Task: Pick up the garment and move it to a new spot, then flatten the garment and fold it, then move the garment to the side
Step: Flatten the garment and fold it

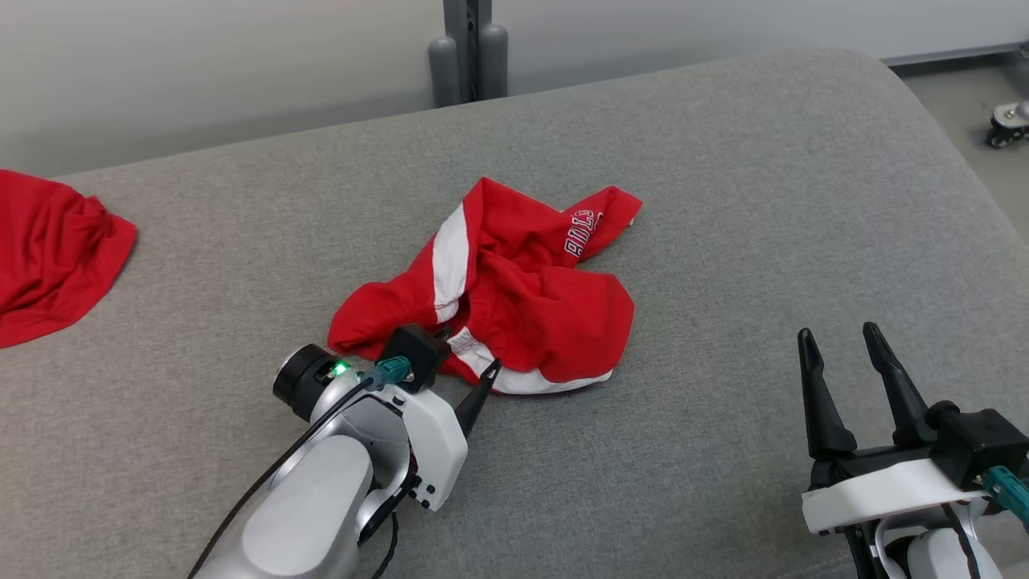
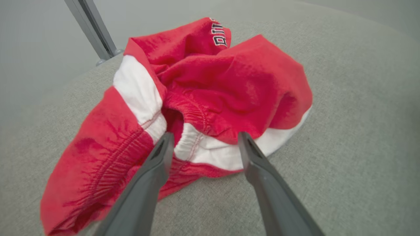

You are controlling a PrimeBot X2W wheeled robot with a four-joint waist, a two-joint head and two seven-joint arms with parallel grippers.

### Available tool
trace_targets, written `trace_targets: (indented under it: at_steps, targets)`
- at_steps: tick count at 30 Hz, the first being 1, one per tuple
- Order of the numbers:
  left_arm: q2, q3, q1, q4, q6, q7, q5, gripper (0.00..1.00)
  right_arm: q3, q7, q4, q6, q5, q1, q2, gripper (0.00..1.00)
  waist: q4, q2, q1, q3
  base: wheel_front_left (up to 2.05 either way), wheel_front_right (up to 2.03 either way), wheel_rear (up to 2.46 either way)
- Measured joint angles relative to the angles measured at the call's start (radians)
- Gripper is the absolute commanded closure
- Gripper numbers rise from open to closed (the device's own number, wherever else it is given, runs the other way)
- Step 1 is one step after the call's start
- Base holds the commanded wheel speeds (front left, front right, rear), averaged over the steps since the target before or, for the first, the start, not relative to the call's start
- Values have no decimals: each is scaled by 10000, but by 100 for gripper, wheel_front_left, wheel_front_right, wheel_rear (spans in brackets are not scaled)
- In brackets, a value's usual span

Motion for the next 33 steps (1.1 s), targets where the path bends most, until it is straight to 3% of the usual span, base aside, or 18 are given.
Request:
trace_targets:
  at_steps: [1,4,9,13,17,26,33]
  targets:
    - [48,-155,-96,58,0,71,-92,4,8,0,0,0,12,-14,0,0,-46,0,0,52,0,0,0]
    - [221,-560,-387,221,-2,330,-272,55,17,0,-4,0,42,-58,-2,0,-128,0,0,146,0,0,0]
    - [374,-848,-588,487,-2,738,-318,100,-21,0,-17,0,86,-77,-2,0,-128,0,0,171,0,0,0]
    - [418,-1053,-593,669,-2,934,-295,100,-27,0,-21,0,90,-80,-2,0,-92,0,0,156,0,0,0]
    - [320,-1028,-727,487,4,487,-320,100,-40,0,-19,0,92,-91,-2,0,-42,0,0,138,0,0,0]
    - [-387,-882,-1293,-972,115,-585,-706,100,-92,0,13,0,94,-91,0,0,32,0,0,9,0,0,0]
    - [-658,-961,-2071,-2491,650,-562,-1103,100,8,0,73,0,96,-85,0,0,-31,0,0,-130,0,0,0]
